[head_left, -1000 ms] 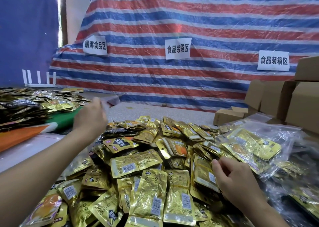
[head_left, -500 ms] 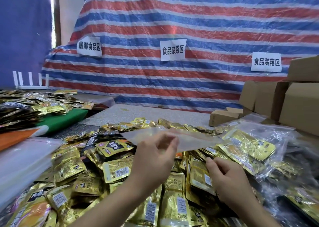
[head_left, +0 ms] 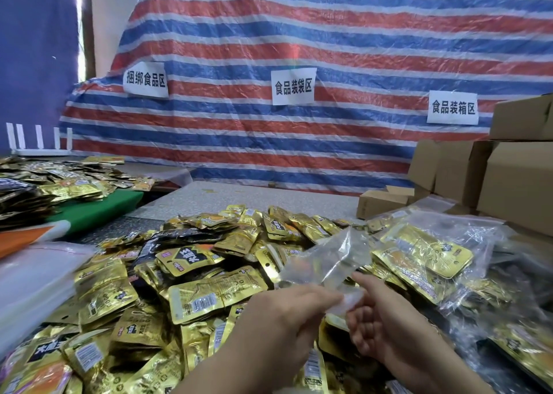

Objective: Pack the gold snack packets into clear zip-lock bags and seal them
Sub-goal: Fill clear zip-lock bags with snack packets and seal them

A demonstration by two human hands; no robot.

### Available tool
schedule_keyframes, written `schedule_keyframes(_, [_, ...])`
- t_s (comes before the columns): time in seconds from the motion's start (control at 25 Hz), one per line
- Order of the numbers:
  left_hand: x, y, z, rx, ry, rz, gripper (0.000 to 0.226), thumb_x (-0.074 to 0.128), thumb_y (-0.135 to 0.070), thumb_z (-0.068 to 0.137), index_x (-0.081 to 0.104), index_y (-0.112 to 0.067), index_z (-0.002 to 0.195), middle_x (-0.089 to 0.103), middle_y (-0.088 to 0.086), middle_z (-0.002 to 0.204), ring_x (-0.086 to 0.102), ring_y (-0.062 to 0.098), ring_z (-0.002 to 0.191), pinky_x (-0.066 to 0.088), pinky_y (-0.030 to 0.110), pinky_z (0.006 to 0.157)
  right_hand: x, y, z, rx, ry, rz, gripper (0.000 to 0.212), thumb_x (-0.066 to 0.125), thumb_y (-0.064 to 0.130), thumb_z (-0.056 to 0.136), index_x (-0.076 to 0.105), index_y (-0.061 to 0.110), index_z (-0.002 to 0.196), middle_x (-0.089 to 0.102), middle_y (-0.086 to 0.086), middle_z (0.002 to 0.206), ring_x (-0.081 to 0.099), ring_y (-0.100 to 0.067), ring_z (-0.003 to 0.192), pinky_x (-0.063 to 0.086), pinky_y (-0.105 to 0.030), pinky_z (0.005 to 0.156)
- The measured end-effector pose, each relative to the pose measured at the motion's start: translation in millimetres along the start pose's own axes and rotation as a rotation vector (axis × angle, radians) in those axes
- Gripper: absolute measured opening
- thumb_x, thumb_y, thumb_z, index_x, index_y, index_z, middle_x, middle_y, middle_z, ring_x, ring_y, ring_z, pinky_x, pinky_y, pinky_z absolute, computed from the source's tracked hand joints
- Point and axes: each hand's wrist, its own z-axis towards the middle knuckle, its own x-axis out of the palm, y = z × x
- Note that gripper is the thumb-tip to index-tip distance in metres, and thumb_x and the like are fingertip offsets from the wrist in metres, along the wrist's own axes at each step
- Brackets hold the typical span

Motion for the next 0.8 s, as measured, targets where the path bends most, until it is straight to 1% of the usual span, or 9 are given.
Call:
schedule_keyframes(0.08, [-1, -1, 0, 0.033, 0.075, 0.022, 0.031, 0.062, -0.017, 0.084, 0.073, -0.022, 0.112, 0.071, -0.012, 0.114, 0.068, 0.005, 0.097, 0.057, 0.023, 0.074, 0, 0, -2, -0.021, 0.002, 0.015, 0.026, 0.054, 0.025, 0.097, 0.057, 0.004, 0.081, 0.052, -0.009, 0.052, 0.045, -0.018, 0.039, 0.034, -0.024, 0.040])
schedule_keyframes(0.12, [-2, -3, -1, 0.011, 0.126, 0.005, 0.032, 0.064, -0.024, 0.085, 0.070, -0.025, 0.116, 0.068, -0.014, 0.120, 0.065, 0.002, 0.102, 0.056, 0.023, 0.078, 0, 0, -3, -0.055, 0.016, 0.019, 0.023, 0.053, 0.018, 0.097, 0.057, 0.003, 0.081, 0.051, -0.008, 0.051, 0.046, -0.017, 0.039, 0.034, -0.025, 0.040])
schedule_keyframes(0.2, [-4, -6, -2, -0.061, 0.219, -0.030, 0.042, 0.062, -0.053, 0.087, 0.063, -0.031, 0.124, 0.058, -0.021, 0.129, 0.054, -0.006, 0.114, 0.048, 0.012, 0.090, 0, -2, -3, -0.148, 0.035, -0.009, 0.026, 0.053, 0.014, 0.098, 0.060, 0.003, 0.076, 0.050, -0.009, 0.051, 0.048, -0.018, 0.040, 0.035, -0.024, 0.040])
schedule_keyframes(0.28, [-3, -7, -3, -0.118, 0.235, -0.029, 0.050, 0.053, -0.067, 0.085, 0.060, -0.032, 0.121, 0.054, -0.022, 0.125, 0.048, -0.007, 0.116, 0.039, 0.005, 0.092, 2, -5, -4, -0.261, 0.036, -0.113, 0.034, 0.055, 0.013, 0.099, 0.064, 0.004, 0.068, 0.054, -0.012, 0.050, 0.050, -0.018, 0.041, 0.038, -0.022, 0.039])
schedule_keyframes(0.4, [-2, -8, 0, -0.129, 0.166, 0.093, 0.032, 0.052, -0.055, 0.087, 0.061, -0.026, 0.097, 0.056, -0.011, 0.101, 0.053, 0.003, 0.093, 0.043, 0.015, 0.073, 9, -11, -4, -0.362, 0.092, -0.224, 0.031, 0.055, 0.011, 0.100, 0.070, 0.003, 0.073, 0.059, -0.009, 0.053, 0.052, -0.013, 0.043, 0.040, -0.020, 0.040])
schedule_keyframes(0.52, [-3, -9, 1, -0.095, 0.175, 0.234, 0.021, 0.058, -0.043, 0.083, 0.055, -0.023, 0.080, 0.055, -0.006, 0.085, 0.052, 0.010, 0.072, 0.033, 0.017, 0.060, 14, -16, -4, -0.401, 0.154, -0.278, 0.032, 0.056, 0.015, 0.099, 0.073, 0.004, 0.074, 0.059, -0.001, 0.053, 0.052, -0.006, 0.047, 0.039, -0.015, 0.046])
schedule_keyframes(0.64, [-4, -8, 2, -0.113, 0.193, 0.271, 0.021, 0.054, -0.042, 0.084, 0.052, -0.023, 0.076, 0.056, -0.006, 0.083, 0.052, 0.011, 0.067, 0.032, 0.018, 0.056, 17, -17, -4, -0.385, 0.167, -0.280, 0.029, 0.056, 0.019, 0.099, 0.077, 0.008, 0.083, 0.063, -0.007, 0.063, 0.056, -0.009, 0.060, 0.044, -0.018, 0.055])
schedule_keyframes(0.72, [-3, -8, 2, -0.162, 0.180, 0.225, 0.022, 0.047, -0.042, 0.091, 0.050, -0.024, 0.078, 0.047, -0.012, 0.081, 0.047, 0.007, 0.068, 0.032, 0.018, 0.057, 19, -19, 0, -0.331, 0.139, -0.181, 0.027, 0.056, 0.018, 0.098, 0.075, 0.003, 0.085, 0.065, -0.018, 0.070, 0.058, -0.017, 0.065, 0.047, -0.025, 0.059])
schedule_keyframes(0.8, [-2, -5, 2, -0.213, 0.185, 0.184, 0.024, 0.043, -0.044, 0.096, 0.045, -0.026, 0.080, 0.035, -0.018, 0.082, 0.039, 0.005, 0.072, 0.028, 0.019, 0.061, 19, -20, 3, -0.280, 0.103, -0.021, 0.019, 0.058, 0.013, 0.097, 0.067, -0.001, 0.088, 0.063, -0.015, 0.068, 0.054, -0.018, 0.060, 0.044, -0.027, 0.057])
